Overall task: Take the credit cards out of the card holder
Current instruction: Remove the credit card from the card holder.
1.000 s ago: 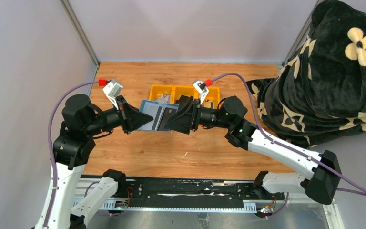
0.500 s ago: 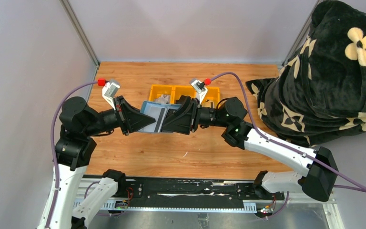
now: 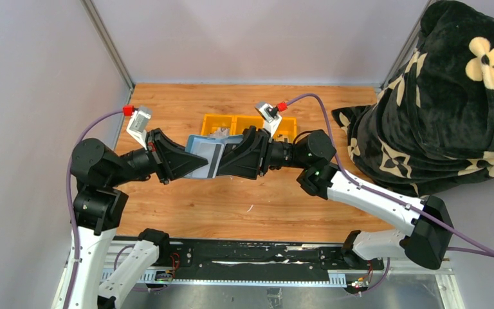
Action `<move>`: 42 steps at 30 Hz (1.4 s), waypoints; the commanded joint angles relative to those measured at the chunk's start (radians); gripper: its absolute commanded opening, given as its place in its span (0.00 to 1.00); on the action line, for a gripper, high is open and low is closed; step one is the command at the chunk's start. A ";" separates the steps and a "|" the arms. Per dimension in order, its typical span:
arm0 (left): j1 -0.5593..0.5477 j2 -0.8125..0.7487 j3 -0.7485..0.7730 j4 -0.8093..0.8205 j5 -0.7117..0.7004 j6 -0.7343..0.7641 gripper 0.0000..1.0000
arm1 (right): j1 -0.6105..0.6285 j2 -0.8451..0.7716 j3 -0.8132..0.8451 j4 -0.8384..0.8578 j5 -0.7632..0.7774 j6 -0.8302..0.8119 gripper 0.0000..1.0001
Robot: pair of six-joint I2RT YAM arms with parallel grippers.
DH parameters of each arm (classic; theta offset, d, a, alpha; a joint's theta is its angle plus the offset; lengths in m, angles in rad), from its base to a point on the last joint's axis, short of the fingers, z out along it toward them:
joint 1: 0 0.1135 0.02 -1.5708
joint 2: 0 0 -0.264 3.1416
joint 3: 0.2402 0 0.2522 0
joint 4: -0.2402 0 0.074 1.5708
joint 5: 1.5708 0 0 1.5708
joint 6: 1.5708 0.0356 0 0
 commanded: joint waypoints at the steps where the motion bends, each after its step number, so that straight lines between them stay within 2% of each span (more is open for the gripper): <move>1: -0.019 -0.008 -0.026 0.087 0.133 -0.083 0.06 | 0.047 0.058 0.048 0.037 0.036 0.011 0.45; 4: -0.019 -0.021 -0.041 0.037 0.090 -0.028 0.12 | 0.058 0.074 0.060 0.049 0.044 0.017 0.42; 8: -0.019 -0.040 -0.030 -0.056 0.020 0.090 0.08 | 0.065 0.088 0.061 0.074 0.051 0.027 0.34; 12: -0.019 -0.045 -0.012 -0.066 0.019 0.108 0.09 | 0.066 0.093 0.055 0.120 0.048 0.049 0.21; 19: -0.019 -0.043 -0.003 -0.088 0.016 0.125 0.16 | 0.066 0.082 0.043 0.151 0.037 0.061 0.00; 24: -0.019 -0.035 -0.017 0.002 0.080 0.008 0.32 | 0.067 0.069 0.013 0.153 0.047 0.065 0.00; 27: -0.019 -0.036 -0.050 0.141 0.137 -0.130 0.33 | 0.065 0.066 -0.001 0.155 0.051 0.064 0.00; 38: -0.019 -0.027 0.002 0.147 0.128 -0.163 0.14 | 0.047 0.025 -0.058 0.138 0.077 0.056 0.00; 42: -0.019 -0.023 0.011 0.146 0.125 -0.164 0.12 | 0.047 0.009 -0.085 0.136 0.081 0.055 0.00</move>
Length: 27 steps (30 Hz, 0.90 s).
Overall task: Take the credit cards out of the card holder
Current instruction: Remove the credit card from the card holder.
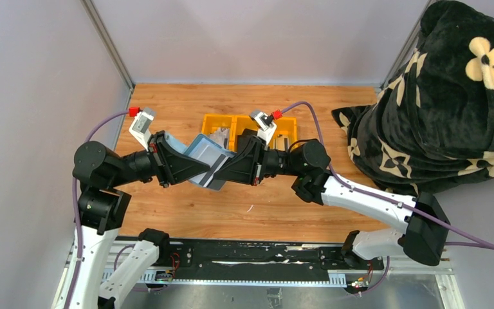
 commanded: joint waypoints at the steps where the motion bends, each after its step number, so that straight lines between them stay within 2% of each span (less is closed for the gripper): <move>1: -0.011 -0.006 0.050 0.045 0.055 -0.034 0.12 | -0.005 -0.025 -0.039 0.001 0.042 -0.008 0.00; 11: -0.011 -0.003 0.065 0.015 0.050 0.003 0.10 | -0.007 -0.051 -0.030 -0.100 0.057 -0.059 0.01; 12: -0.011 -0.004 0.062 0.008 0.048 0.012 0.10 | -0.006 -0.052 -0.030 -0.101 0.071 -0.058 0.17; 14: -0.011 -0.008 0.059 -0.005 0.039 0.032 0.09 | -0.006 -0.051 -0.021 -0.096 0.088 -0.055 0.36; 16: -0.011 -0.010 0.058 -0.023 0.024 0.055 0.08 | -0.007 -0.044 -0.004 -0.100 0.102 -0.053 0.46; 18: -0.011 -0.012 0.060 -0.037 0.016 0.071 0.08 | -0.006 -0.035 0.017 -0.110 0.106 -0.053 0.51; 23: -0.011 -0.018 0.054 -0.046 0.018 0.087 0.08 | -0.007 -0.011 0.057 -0.152 0.121 -0.056 0.50; 27: -0.011 -0.033 0.043 -0.077 0.017 0.135 0.08 | -0.007 0.004 0.071 -0.162 0.153 -0.043 0.41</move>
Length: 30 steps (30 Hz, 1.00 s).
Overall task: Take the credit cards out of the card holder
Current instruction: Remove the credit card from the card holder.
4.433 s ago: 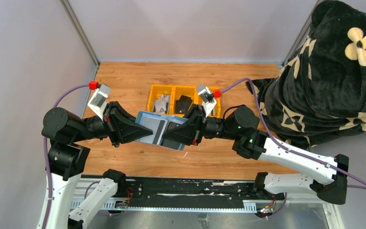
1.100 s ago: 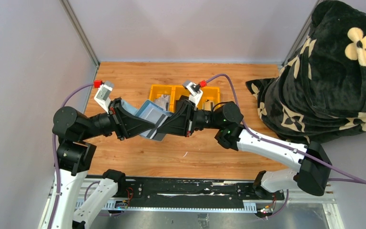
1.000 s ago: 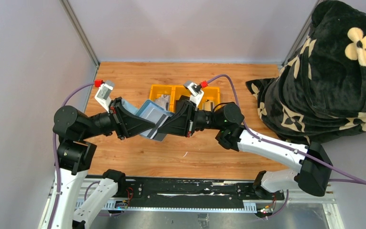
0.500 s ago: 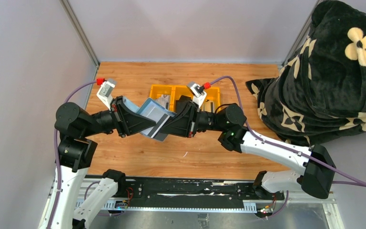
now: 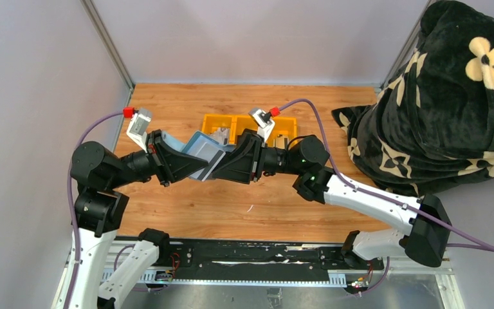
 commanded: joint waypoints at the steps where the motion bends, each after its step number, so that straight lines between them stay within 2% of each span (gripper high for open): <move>1: -0.012 -0.034 0.023 -0.039 0.073 0.045 0.08 | -0.007 0.028 0.045 -0.042 0.119 -0.015 0.40; 7: -0.012 -0.043 0.029 -0.145 0.054 0.175 0.09 | -0.006 0.026 0.076 -0.102 0.177 -0.016 0.35; 9: -0.012 -0.042 0.031 -0.177 0.052 0.212 0.09 | -0.006 0.027 0.079 -0.093 0.174 -0.014 0.28; 13: -0.012 -0.041 0.031 -0.180 0.054 0.205 0.13 | -0.005 0.023 0.063 -0.090 0.170 -0.014 0.03; 14: -0.012 -0.041 0.032 -0.167 0.055 0.191 0.14 | -0.006 0.020 0.051 -0.085 0.172 -0.014 0.00; 22: -0.011 -0.029 0.020 0.045 0.075 -0.060 0.21 | -0.007 -0.015 -0.061 0.019 0.193 0.008 0.00; 26: -0.012 -0.032 0.028 0.065 0.065 -0.100 0.28 | -0.007 -0.028 -0.091 0.044 0.205 0.017 0.00; 28: -0.012 -0.031 0.035 0.064 0.055 -0.101 0.25 | -0.007 -0.027 -0.091 0.052 0.199 0.021 0.00; 30: -0.012 -0.031 0.045 0.056 0.043 -0.094 0.16 | -0.007 -0.023 -0.089 0.062 0.188 0.026 0.00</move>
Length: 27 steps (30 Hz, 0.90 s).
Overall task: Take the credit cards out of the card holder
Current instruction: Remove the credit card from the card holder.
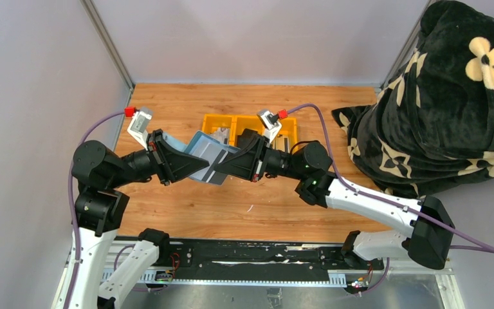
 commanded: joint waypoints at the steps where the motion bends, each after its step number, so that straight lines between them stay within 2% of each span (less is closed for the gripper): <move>1: -0.011 -0.024 0.047 0.079 0.050 -0.055 0.14 | -0.008 0.000 -0.023 0.020 0.066 0.007 0.00; 19: -0.011 -0.008 0.093 0.083 0.048 -0.067 0.12 | -0.007 -0.046 -0.090 0.039 0.079 0.007 0.00; 22: -0.011 -0.010 0.090 0.082 0.047 -0.060 0.01 | -0.008 -0.038 -0.085 0.061 0.068 0.018 0.00; 24: -0.011 -0.011 0.088 0.074 0.046 -0.050 0.00 | -0.008 -0.029 -0.076 0.079 0.055 0.026 0.06; 27: -0.011 -0.017 0.083 0.064 0.039 -0.031 0.00 | -0.006 -0.016 -0.054 0.102 0.036 0.042 0.26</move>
